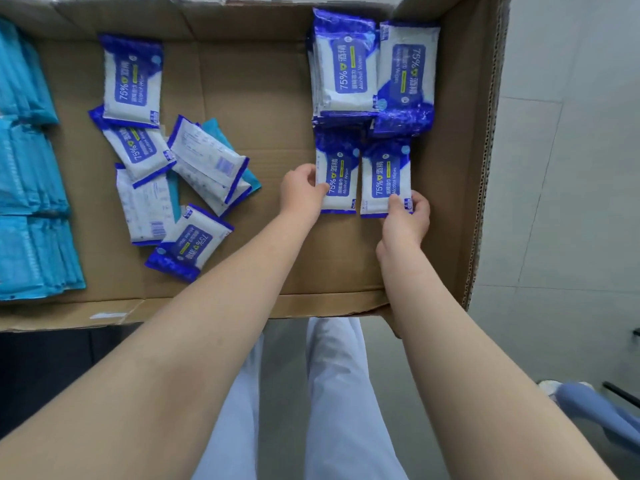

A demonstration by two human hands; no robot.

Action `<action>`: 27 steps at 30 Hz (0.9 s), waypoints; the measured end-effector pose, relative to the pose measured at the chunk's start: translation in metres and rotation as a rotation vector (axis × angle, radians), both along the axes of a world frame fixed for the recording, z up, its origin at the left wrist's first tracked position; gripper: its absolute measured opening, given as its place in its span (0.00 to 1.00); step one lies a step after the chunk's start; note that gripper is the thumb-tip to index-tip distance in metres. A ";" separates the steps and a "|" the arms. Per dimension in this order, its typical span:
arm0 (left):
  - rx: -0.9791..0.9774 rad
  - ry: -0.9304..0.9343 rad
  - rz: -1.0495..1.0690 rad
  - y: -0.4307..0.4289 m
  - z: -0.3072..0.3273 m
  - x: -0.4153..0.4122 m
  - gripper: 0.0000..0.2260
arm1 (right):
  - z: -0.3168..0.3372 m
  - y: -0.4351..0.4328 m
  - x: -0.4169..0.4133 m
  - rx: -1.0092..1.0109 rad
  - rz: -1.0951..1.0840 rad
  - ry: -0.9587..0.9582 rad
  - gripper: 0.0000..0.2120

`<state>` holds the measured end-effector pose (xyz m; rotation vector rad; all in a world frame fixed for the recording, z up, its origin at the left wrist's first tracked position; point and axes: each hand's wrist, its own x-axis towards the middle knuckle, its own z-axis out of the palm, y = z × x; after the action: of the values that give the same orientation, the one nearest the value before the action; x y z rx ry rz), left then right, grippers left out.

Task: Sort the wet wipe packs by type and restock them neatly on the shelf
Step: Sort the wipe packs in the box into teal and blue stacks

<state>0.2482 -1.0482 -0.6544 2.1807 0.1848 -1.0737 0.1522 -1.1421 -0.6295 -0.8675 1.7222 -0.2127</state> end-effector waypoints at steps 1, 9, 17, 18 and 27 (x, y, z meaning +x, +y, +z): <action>0.013 -0.026 -0.026 -0.003 -0.001 -0.003 0.09 | -0.002 0.001 0.000 -0.018 -0.015 0.012 0.09; -0.118 0.082 0.217 0.009 0.006 -0.010 0.23 | 0.000 0.010 0.006 -0.063 -0.096 -0.004 0.19; -0.204 0.072 0.240 0.108 0.037 -0.001 0.07 | 0.010 0.056 -0.006 -0.170 -0.048 0.134 0.14; -0.203 0.056 0.262 0.124 0.042 0.002 0.07 | 0.012 0.065 -0.004 -0.151 0.004 0.117 0.13; 0.071 -0.226 0.440 0.241 0.022 0.056 0.12 | 0.006 0.143 0.074 -0.086 0.581 -0.087 0.19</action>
<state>0.3045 -0.8077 -0.6326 2.1643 0.5747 -0.5791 0.2260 -0.9987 -0.6231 -1.3604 1.3227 0.0667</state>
